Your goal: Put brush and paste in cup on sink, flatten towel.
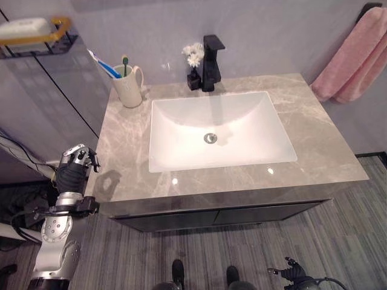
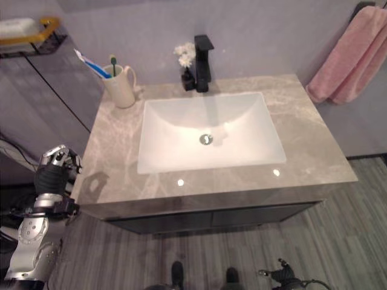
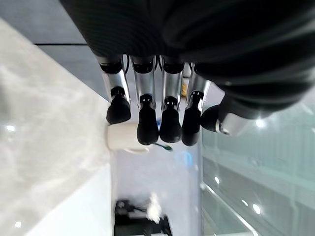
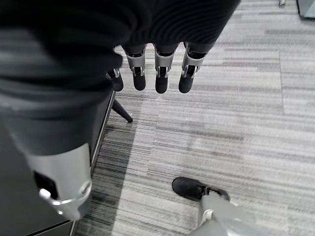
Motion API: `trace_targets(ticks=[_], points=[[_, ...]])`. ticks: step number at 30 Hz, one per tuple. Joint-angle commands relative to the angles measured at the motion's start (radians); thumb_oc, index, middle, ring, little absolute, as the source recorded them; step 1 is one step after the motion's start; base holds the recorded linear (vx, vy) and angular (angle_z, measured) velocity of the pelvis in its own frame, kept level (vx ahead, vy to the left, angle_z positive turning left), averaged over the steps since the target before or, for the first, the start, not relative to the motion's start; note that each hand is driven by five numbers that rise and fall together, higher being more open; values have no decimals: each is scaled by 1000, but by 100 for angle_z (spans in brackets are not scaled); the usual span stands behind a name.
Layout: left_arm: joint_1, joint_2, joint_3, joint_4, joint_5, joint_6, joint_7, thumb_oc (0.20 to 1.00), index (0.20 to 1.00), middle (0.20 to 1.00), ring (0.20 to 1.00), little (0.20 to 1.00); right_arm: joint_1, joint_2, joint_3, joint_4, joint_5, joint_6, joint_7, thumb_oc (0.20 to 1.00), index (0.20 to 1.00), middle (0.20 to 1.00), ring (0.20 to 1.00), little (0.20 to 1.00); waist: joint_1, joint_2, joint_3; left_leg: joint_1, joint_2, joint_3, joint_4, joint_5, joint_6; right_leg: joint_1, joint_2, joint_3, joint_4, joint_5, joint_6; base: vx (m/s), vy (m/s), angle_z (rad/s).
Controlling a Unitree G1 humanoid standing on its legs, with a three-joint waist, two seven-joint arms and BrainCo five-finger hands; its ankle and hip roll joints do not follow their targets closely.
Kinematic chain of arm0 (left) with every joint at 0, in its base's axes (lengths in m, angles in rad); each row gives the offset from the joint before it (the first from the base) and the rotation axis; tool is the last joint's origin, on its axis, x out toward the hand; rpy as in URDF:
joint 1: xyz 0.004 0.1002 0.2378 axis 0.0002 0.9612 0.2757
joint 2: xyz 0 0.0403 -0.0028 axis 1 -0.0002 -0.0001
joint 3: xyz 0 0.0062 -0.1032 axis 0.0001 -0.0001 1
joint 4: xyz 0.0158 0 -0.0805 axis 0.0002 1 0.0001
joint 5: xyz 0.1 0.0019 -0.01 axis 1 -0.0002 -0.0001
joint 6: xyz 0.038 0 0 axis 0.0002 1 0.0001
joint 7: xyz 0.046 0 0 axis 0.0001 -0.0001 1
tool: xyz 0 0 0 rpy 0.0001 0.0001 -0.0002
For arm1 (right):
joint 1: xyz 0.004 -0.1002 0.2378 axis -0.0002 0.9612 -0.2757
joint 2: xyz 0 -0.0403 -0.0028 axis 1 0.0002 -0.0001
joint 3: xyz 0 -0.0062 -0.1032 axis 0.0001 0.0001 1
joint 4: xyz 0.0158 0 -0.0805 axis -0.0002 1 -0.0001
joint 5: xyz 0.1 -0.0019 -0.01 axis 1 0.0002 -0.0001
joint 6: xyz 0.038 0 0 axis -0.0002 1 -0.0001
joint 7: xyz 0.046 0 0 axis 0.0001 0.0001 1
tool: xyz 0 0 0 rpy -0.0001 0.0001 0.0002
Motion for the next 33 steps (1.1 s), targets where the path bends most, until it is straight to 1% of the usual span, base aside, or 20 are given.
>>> trace_targets(ticks=[1, 2, 3, 4, 5, 6, 7, 8, 9, 10, 11, 12, 13, 15, 16, 18, 20, 24, 29, 33], points=[[-7, 47, 78, -93, 32, -48, -28, 200, 200, 200, 200, 200, -16, 3, -14, 24, -2, -26, 2, 1000, 1000, 1000, 1000, 1000, -5, -64, -44, -5, -4, -5, 197, -215, 21, -85, -154, 20, 145, 159, 71, -19, 124, 1], [-7, 47, 78, -93, 32, -48, -28, 200, 200, 200, 200, 200, -16, 3, -14, 24, -2, -26, 2, 1000, 1000, 1000, 1000, 1000, -4, -64, -45, -5, -4, -5, 197, -215, 21, -86, -154, 20, 145, 159, 71, -16, 217, -2], [-5, 38, 75, -101, 34, -47, -28, 200, 200, 200, 200, 200, -16, 2, -10, 15, -4, -29, 3, 1000, 1000, 1000, 1000, 1000, -2, -61, -41, 14, -20, -3, 190, -219, 38, -113, -163, 25, 210, 188, 66, -5, 172, -8], [-3, 37, 74, -106, 36, -47, -29, 200, 200, 200, 200, 200, -20, 2, -8, 17, -3, -30, 3, 1000, 1000, 1000, 1000, 1000, -1, -57, -35, 21, -20, 0, 191, -220, 44, -127, -162, 19, 243, 196, 60, -7, 172, -9], [-3, 37, 74, -107, 36, -47, -29, 200, 200, 200, 200, 200, -21, 2, -8, 17, -3, -30, 3, 1000, 1000, 1000, 1000, 1000, 1, -57, -35, 21, -20, 1, 190, -220, 44, -129, -162, 21, 245, 195, 60, -18, 210, -15], [7, 35, 80, -120, 59, -44, -30, 200, 200, 200, 200, 200, -29, -1, 1, 2, -8, -36, 5, 1000, 1000, 1000, 1000, 1000, 7, -41, -11, 44, -18, 14, 191, -228, 60, -178, -139, -25, 330, 153, 39, 8, 209, -16], [3, 30, 74, -119, 64, -44, -35, 200, 200, 200, 200, 200, -27, -1, 7, -5, -3, -40, 7, 1000, 1000, 1000, 1000, 1000, -7, -33, -2, 65, -19, 7, 188, -234, 63, -192, -92, -1, 352, 105, 28, 39, 247, -28], [-5, 27, 68, -111, 62, -49, -37, 200, 200, 200, 200, 200, -24, -3, 13, -9, 5, -45, 8, 1000, 1000, 1000, 1000, 1000, -22, -30, 0, 81, -21, 2, 184, -237, 66, -210, -44, 35, 343, 62, 18, 65, 104, -37], [-9, 24, 72, -108, 62, -53, -38, 200, 200, 200, 200, 200, -18, -5, 21, -13, 8, -49, 9, 1000, 1000, 1000, 1000, 1000, -26, -33, 0, 87, -27, 5, 182, -237, 70, -232, -18, 50, 318, 52, 11, 74, 55, -24], [-14, 20, 75, -104, 69, -53, -33, 200, 200, 200, 200, 200, -16, -9, 27, -17, 9, -53, 8, 1000, 1000, 1000, 1000, 1000, -29, -37, 3, 101, -32, 10, 179, -248, 74, -238, -13, 50, 285, 64, 10, 44, 17, -11], [-14, 20, 75, -104, 69, -53, -33, 200, 200, 200, 200, 200, -16, -9, 27, -17, 9, -53, 8, 1000, 1000, 1000, 1000, 1000, -29, -37, 4, 102, -32, 10, 179, -248, 74, -238, -12, 50, 284, 64, 10, 59, -16, 11], [-18, 18, 75, -100, 74, -53, -29, 200, 200, 200, 200, 200, -16, -11, 29, -19, 7, -53, 5, 1000, 1000, 1000, 1000, 1000, -31, -41, 7, 108, -38, 8, 181, -255, 74, -247, -18, 46, 255, 81, 12, 101, -60, 13], [-27, 11, 85, -96, 74, -55, -18, 200, 200, 200, 200, 200, -17, -13, 34, -13, 1, -50, 5, 1000, 1000, 1000, 1000, 1000, -34, -50, 19, 120, -45, -1, 200, -276, 70, -286, -27, 40, 183, 116, 21, 149, -88, 15], [-32, 6, 91, -82, 76, -55, -6, 200, 200, 200, 200, 200, -15, -17, 34, -5, -1, -47, 4, 1000, 1000, 1000, 1000, 1000, -40, -61, 30, 134, -49, -9, 226, -299, 64, -299, -22, 44, 147, 145, 31, 149, -108, 24], [-37, 3, 90, -65, 75, -54, -1, 200, 200, 200, 200, 200, -11, -19, 37, -5, -3, -45, 5, 1000, 1000, 1000, 1000, 1000, -41, -67, 35, 141, -51, -11, 240, -312, 61, -311, -13, 44, 148, 153, 32, 137, -129, 33], [-61, -4, 71, -4, 63, -51, 8, 200, 200, 200, 200, 200, 8, -22, 36, 6, -1, -41, 4, 1000, 1000, 1000, 1000, 1000, -49, -78, 28, 147, -49, -35, 265, -332, 48, -288, 0, 73, 162, 144, 26, 169, -166, 36], [-56, -17, 71, 46, 59, -39, 11, 200, 200, 200, 200, 200, 18, -29, 50, 35, -24, -34, 12, 1000, 1000, 1000, 1000, 1000, -49, -77, 4, 174, -25, -44, 239, -329, 32, -255, 30, 71, 161, 135, 15, 214, -200, 63], [-55, -7, 79, 141, 76, -16, 31, 200, 200, 200, 200, 200, 48, -54, 51, 32, -44, -29, 10, 1000, 1000, 1000, 1000, 1000, -62, -63, -25, 196, 17, -54, 203, -314, 9, -227, 60, 54, 143, 123, 3, 157, -153, 37], [-99, 16, 77, 236, 87, -10, 62, 200, 200, 200, 200, 200, 58, -69, 48, 30, -46, -26, 7, 1000, 1000, 1000, 1000, 1000, -73, -46, -27, 194, 41, -48, 170, -293, -7, -228, 66, 40, 117, 125, -1, 64, -77, 12], [-193, 72, 58, 351, 99, -10, 102, 200, 200, 200, 200, 200, 60, -84, 60, 20, -49, -25, 4, 1000, 1000, 1000, 1000, 1000, -89, -30, -11, 183, 48, -28, 133, -272, -11, -266, 70, 54, 107, 141, -1, 4, -13, -14]])
